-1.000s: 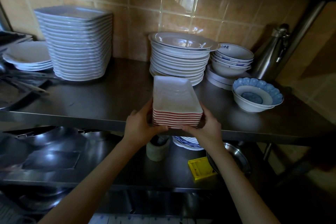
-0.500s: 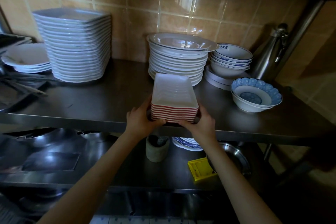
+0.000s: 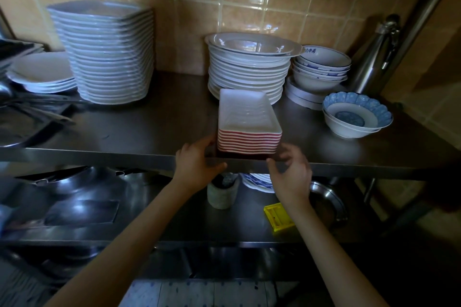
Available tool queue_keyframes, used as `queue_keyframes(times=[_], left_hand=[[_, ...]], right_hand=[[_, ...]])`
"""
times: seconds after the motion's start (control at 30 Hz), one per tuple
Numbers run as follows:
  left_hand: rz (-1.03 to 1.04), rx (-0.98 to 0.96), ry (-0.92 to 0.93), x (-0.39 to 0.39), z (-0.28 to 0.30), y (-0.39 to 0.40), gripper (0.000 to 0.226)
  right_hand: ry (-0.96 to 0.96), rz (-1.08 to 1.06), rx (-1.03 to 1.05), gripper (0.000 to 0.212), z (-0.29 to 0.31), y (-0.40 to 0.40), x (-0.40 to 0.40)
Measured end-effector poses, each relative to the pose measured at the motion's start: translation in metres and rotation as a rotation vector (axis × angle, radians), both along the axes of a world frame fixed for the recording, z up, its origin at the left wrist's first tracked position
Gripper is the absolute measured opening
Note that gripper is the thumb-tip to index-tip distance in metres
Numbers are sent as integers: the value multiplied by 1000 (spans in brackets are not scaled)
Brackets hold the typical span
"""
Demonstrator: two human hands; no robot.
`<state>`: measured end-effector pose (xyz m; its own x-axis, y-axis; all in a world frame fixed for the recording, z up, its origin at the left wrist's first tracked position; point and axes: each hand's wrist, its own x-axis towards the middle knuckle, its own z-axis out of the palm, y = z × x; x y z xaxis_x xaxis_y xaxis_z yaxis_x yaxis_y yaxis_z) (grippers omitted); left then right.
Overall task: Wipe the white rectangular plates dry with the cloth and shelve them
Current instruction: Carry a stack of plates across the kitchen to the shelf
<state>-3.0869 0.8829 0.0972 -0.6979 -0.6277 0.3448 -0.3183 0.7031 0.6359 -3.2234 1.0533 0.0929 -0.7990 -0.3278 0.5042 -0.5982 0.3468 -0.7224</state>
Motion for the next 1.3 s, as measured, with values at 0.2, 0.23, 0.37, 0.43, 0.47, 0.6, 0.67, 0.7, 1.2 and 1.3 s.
queue_keyframes(times=[0.2, 0.23, 0.37, 0.43, 0.47, 0.6, 0.67, 0.7, 1.2, 1.3], left_hand=[[27, -126, 18, 23, -10, 4, 56], [30, -124, 35, 29, -12, 8, 53], [91, -66, 67, 58, -16, 21, 43], [115, -32, 36, 75, -16, 26, 44], [122, -29, 23, 84, -16, 28, 45], [226, -7, -35, 124, -18, 52, 45], [308, 47, -74, 148, -24, 70, 54], [342, 71, -89, 161, -28, 78, 60], [880, 192, -302, 382, -50, 231, 60], [974, 238, -382, 431, -55, 267, 72]], right_hand=[[47, 60, 55, 25, -16, 10, 28], [40, 107, 81, 24, -17, 11, 32], [5, 275, 211, 24, -20, 13, 47], [-34, 334, 243, 27, -19, 14, 54], [-46, 368, 258, 28, -19, 14, 57], [-53, 532, 400, 46, -22, 17, 77], [-86, 633, 454, 54, -25, 22, 92], [-98, 691, 476, 56, -27, 26, 102], [55, 1342, 654, 69, -43, 55, 288], [141, 1455, 652, 69, -43, 68, 334]])
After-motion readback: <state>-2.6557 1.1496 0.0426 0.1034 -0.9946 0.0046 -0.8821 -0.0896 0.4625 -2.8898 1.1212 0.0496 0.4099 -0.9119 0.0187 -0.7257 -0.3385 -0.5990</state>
